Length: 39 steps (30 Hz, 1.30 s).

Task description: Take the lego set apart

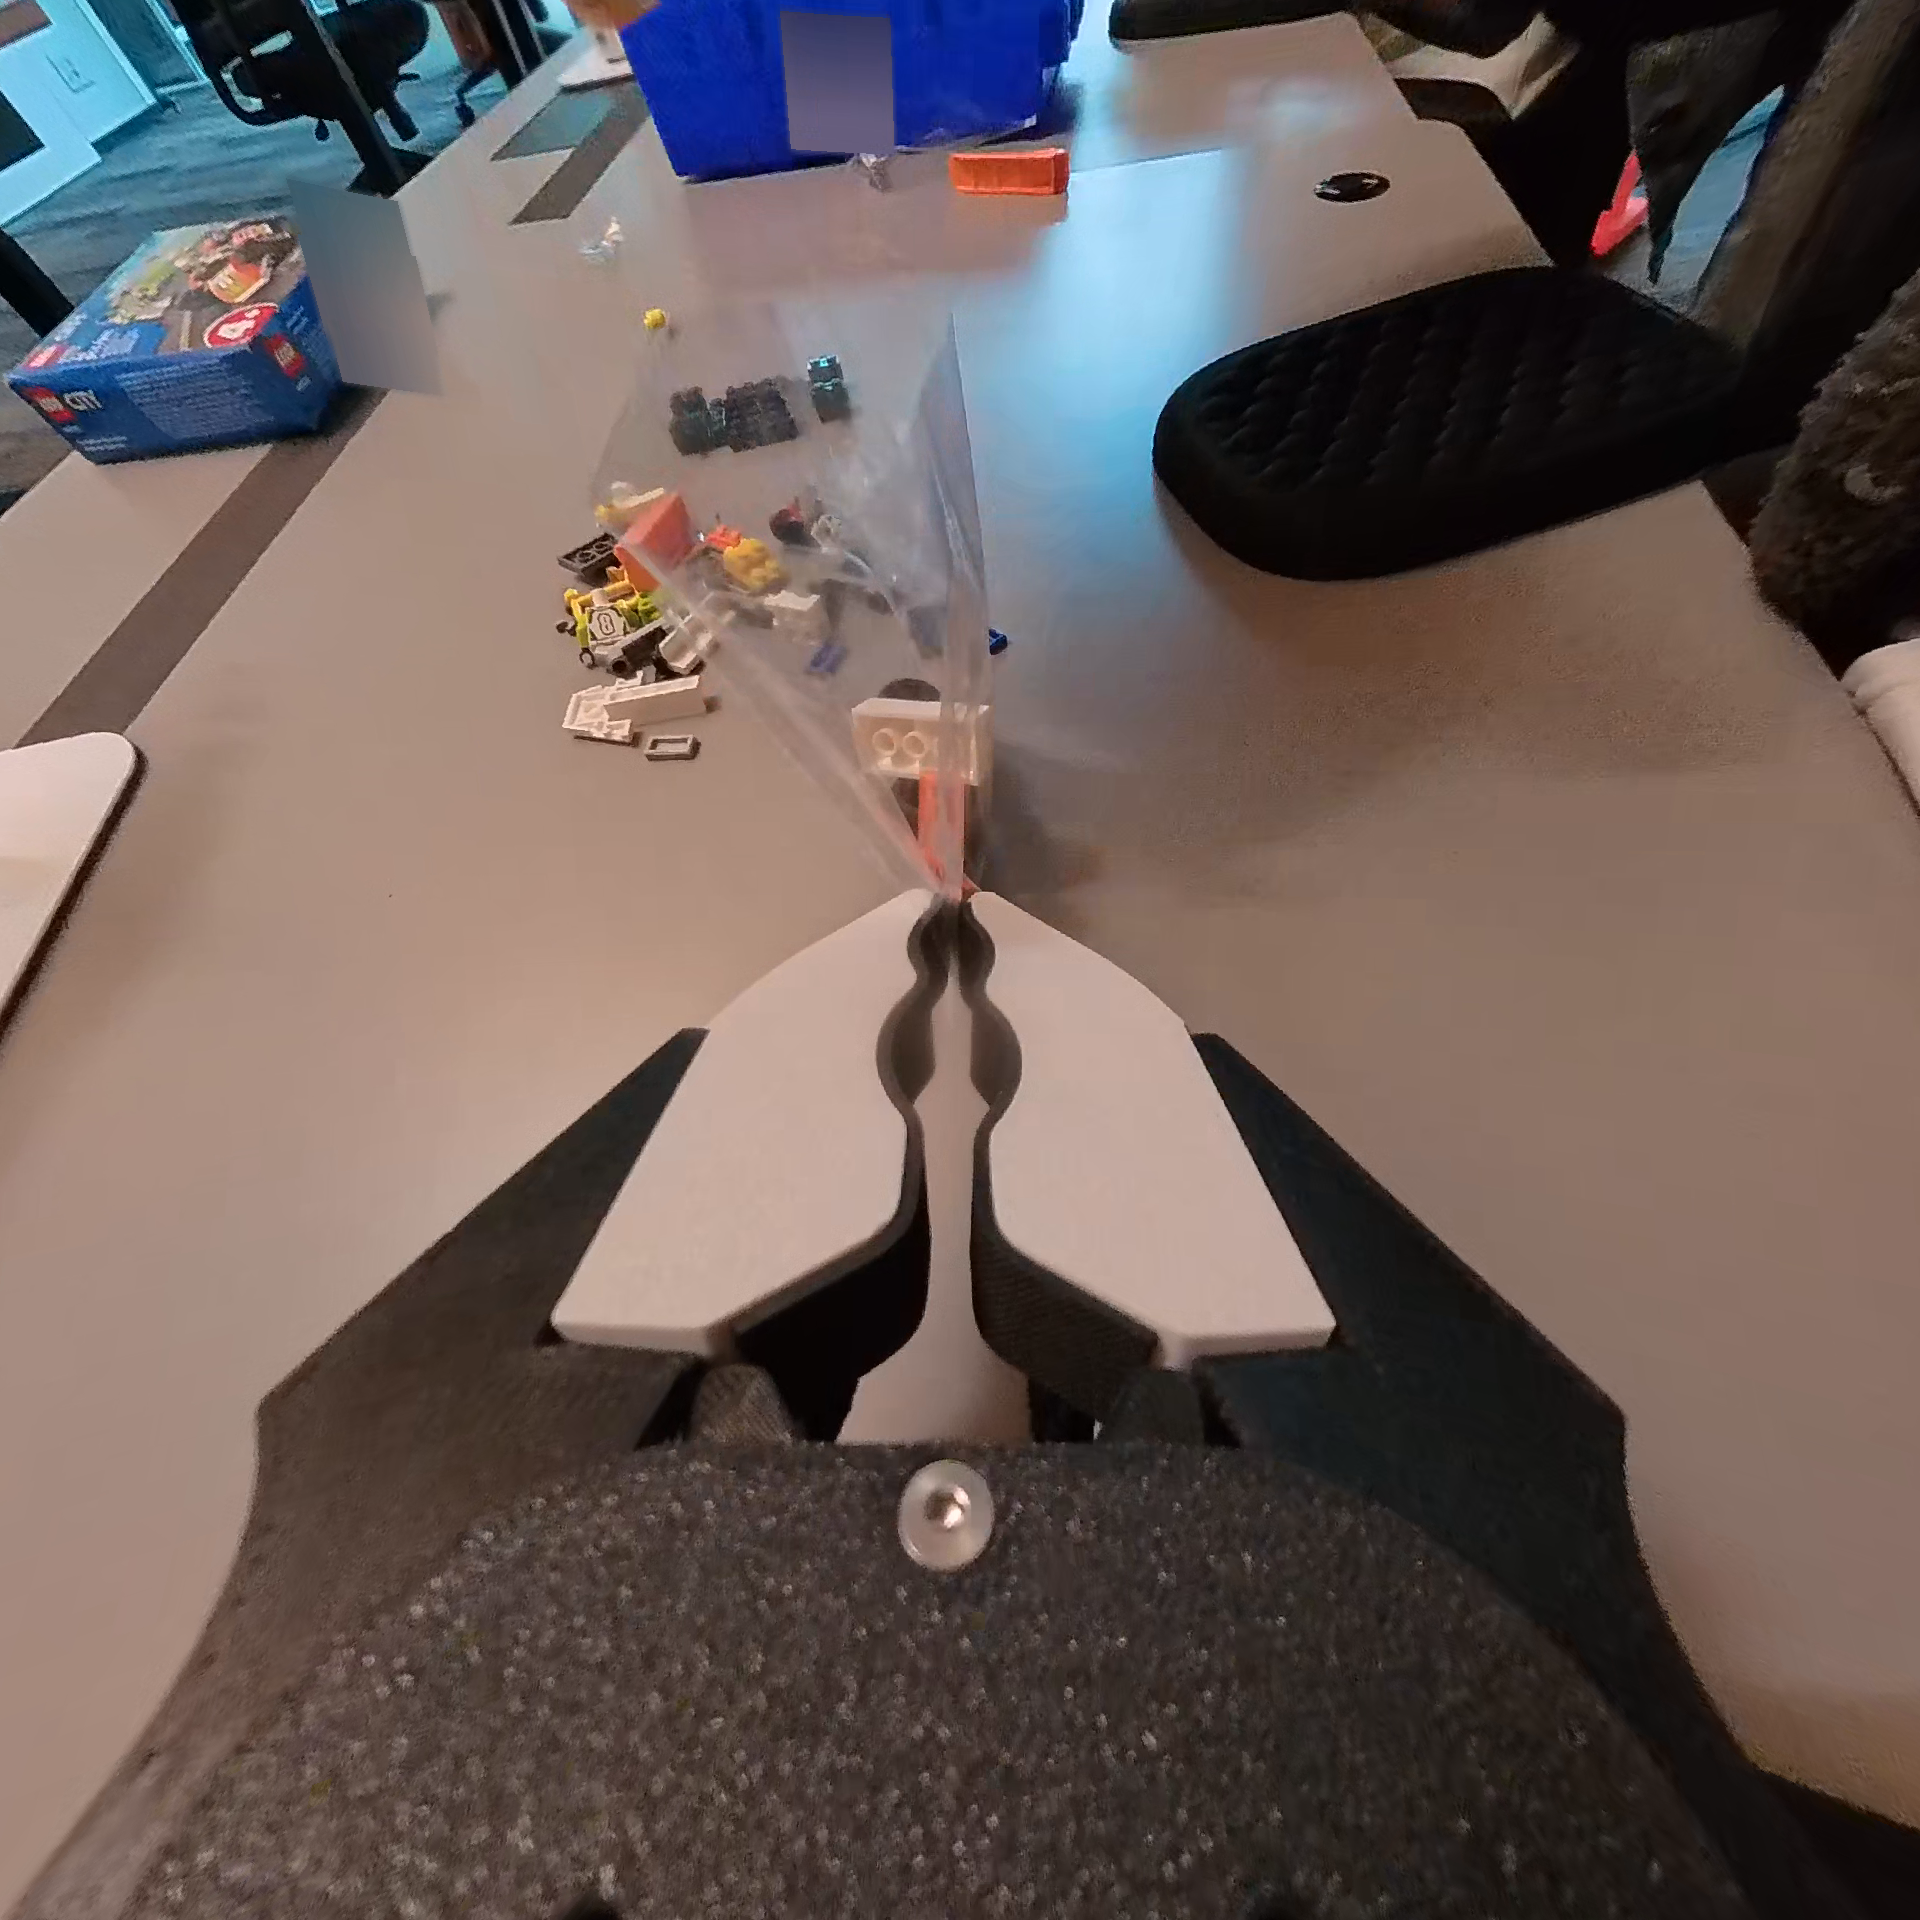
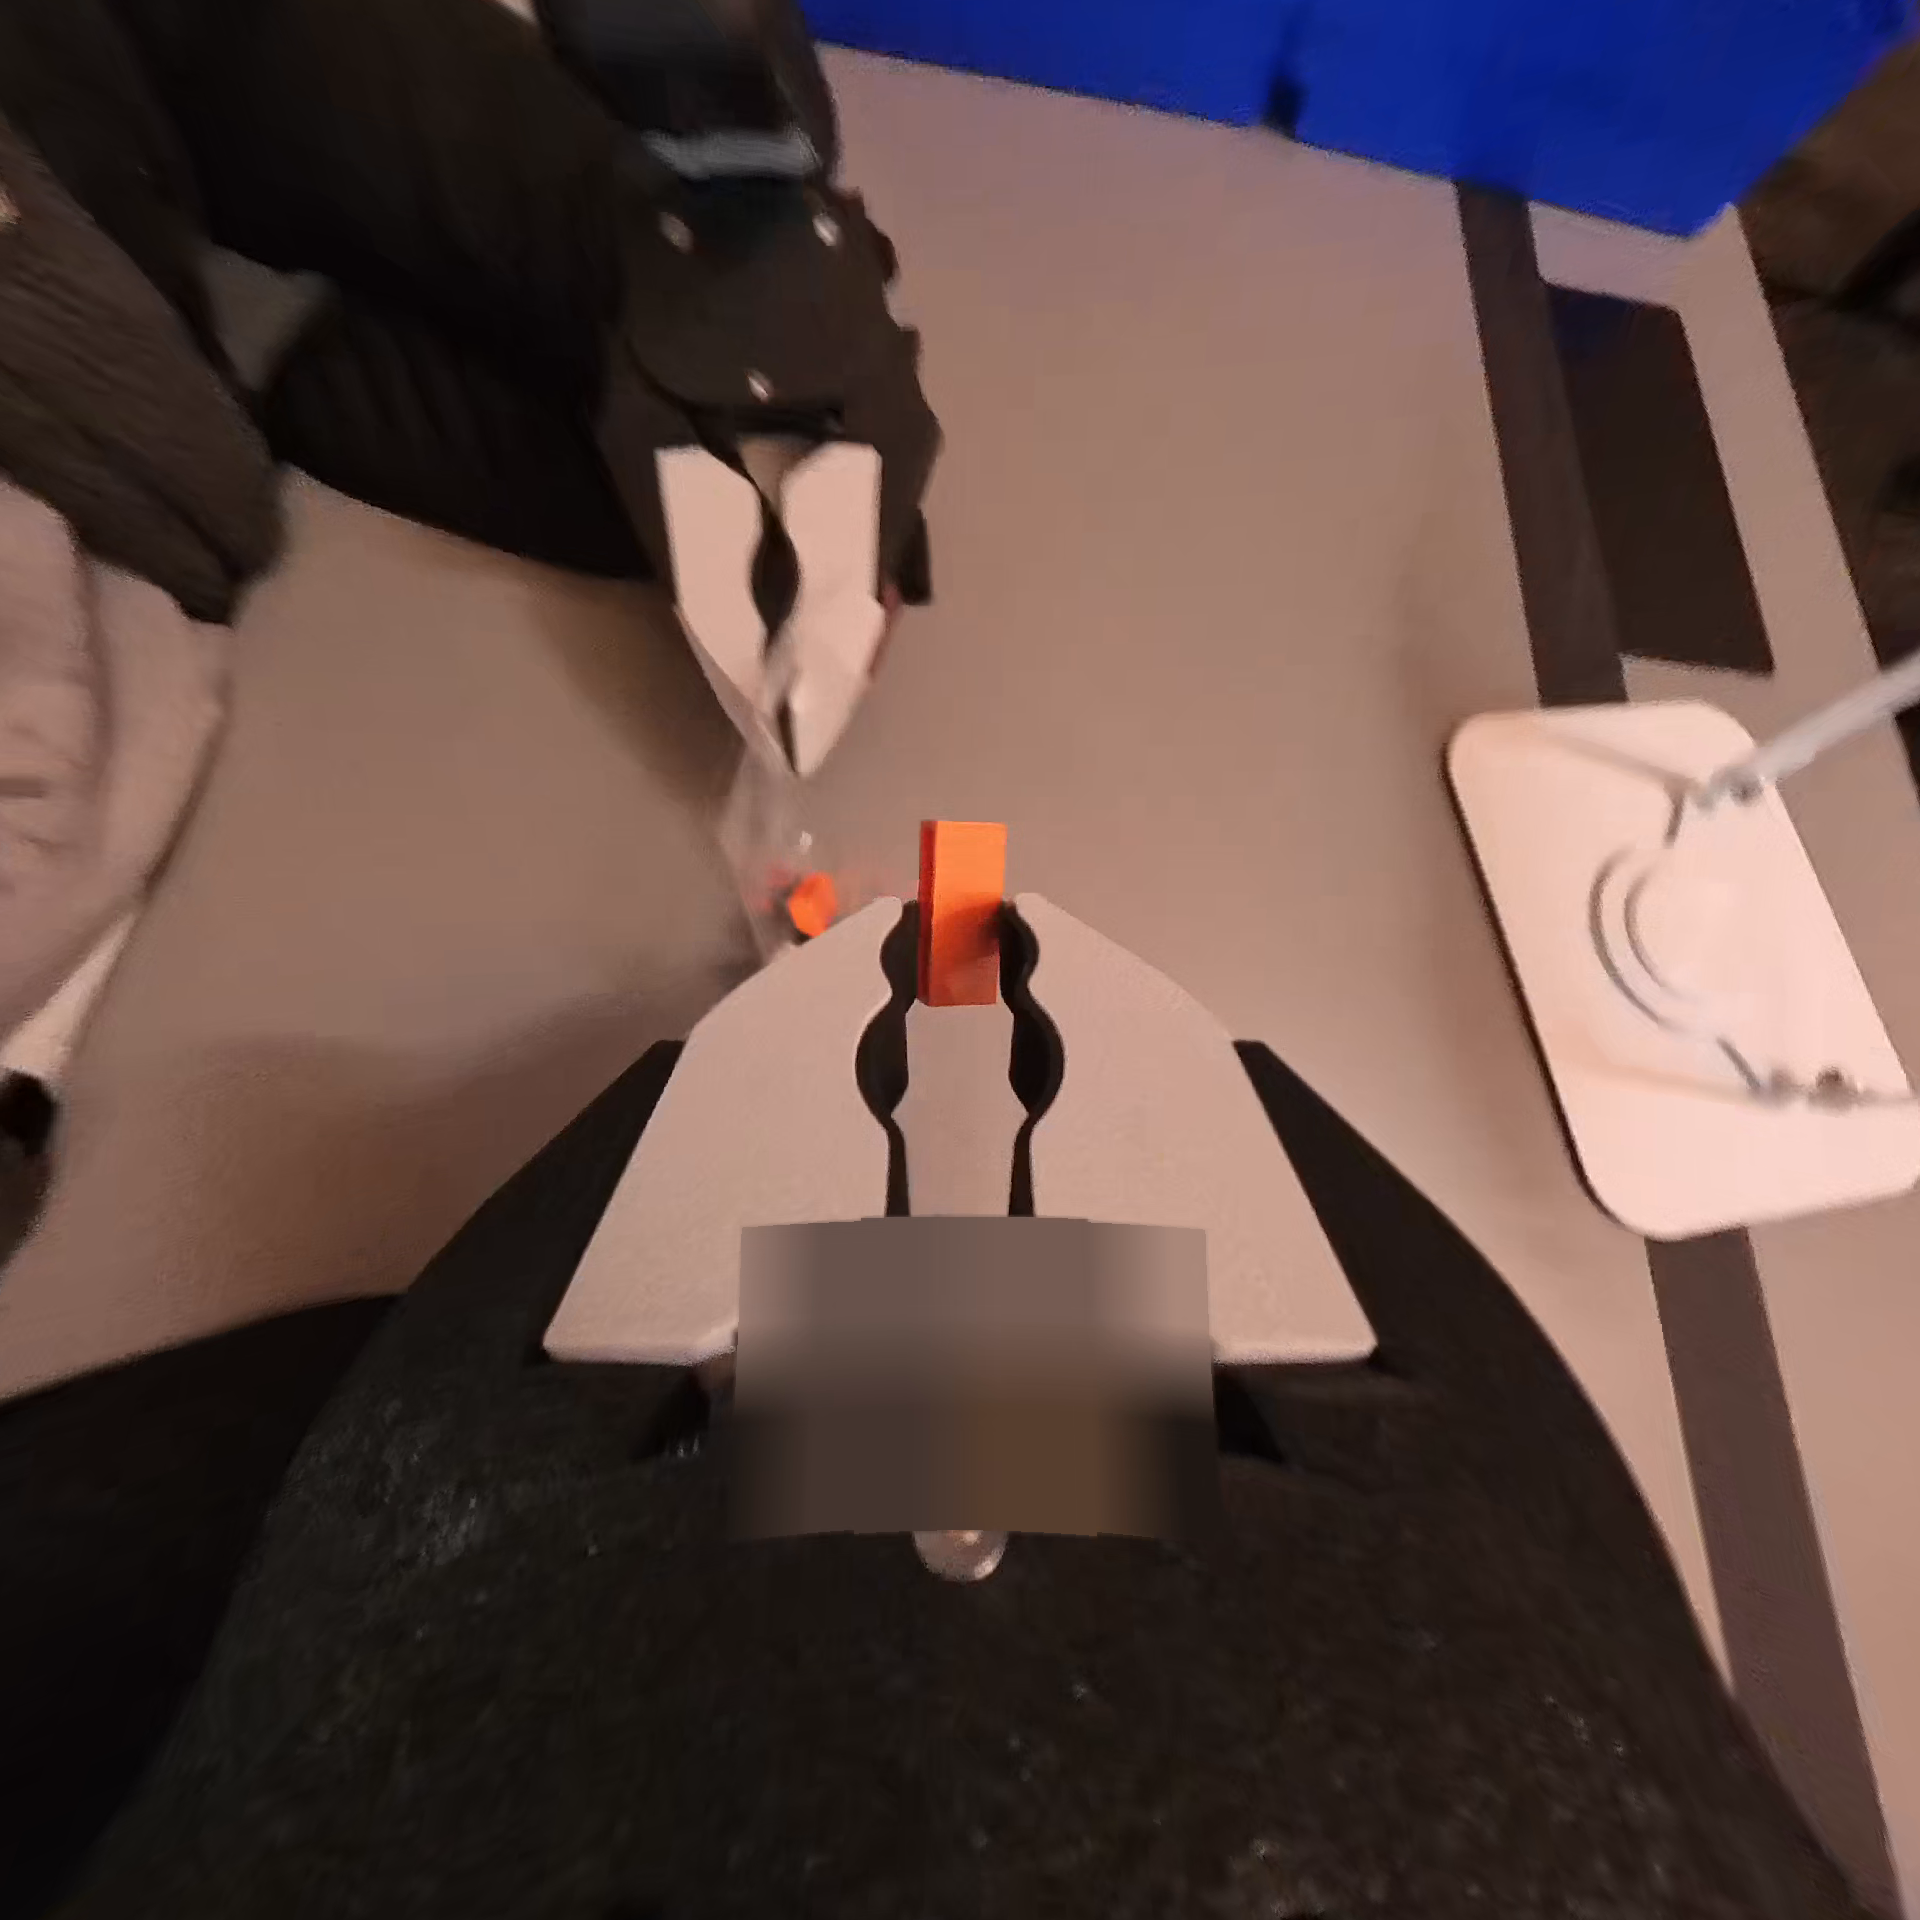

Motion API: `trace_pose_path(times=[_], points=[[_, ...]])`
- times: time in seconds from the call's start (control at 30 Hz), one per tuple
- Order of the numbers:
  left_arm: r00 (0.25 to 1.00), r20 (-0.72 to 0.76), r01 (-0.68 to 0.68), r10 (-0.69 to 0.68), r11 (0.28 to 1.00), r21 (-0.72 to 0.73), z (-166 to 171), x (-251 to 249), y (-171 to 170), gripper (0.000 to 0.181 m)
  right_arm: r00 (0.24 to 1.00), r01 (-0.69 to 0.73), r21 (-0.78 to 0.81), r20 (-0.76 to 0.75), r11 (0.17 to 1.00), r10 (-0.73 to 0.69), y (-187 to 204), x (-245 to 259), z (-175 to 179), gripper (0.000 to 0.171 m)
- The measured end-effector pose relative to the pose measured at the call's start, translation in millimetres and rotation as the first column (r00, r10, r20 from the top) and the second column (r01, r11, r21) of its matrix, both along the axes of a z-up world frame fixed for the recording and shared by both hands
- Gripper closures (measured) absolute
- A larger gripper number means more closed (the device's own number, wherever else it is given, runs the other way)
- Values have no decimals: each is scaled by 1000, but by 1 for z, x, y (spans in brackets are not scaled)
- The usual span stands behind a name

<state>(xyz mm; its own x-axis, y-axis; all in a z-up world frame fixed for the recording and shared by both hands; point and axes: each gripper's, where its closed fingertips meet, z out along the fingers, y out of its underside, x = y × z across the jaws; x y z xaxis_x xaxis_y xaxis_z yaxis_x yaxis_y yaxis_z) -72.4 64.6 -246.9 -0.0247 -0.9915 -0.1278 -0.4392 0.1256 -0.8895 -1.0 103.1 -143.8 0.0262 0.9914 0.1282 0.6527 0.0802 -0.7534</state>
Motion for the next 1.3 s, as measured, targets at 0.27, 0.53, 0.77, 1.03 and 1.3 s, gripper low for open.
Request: trace_pose_path(times=[0.27,0.53,0.77,1.03,1.3], points=[[1000,8,-2,2,1000,14,3,0,0,180,992,-102,-62,65,993,106,-15,-27,-29,152],[1000,16,3,-3,1000,2,3,0,-1,180,986,130,-4,107,991,-129,52,24,-43,146],[1000,15,0,0,1000,-7,2,-1,0,180,894,256,-44,391,966,-219,71,56,-138,140],[1000,23,14,-14,1000,-22,4,0,-3,180,851,320,-138,476,937,-221,67,54,-159,141],[1000,22,16,-16,1000,-22,4,1,-5,180,871,296,-127,442,947,-213,62,56,-153,160]])
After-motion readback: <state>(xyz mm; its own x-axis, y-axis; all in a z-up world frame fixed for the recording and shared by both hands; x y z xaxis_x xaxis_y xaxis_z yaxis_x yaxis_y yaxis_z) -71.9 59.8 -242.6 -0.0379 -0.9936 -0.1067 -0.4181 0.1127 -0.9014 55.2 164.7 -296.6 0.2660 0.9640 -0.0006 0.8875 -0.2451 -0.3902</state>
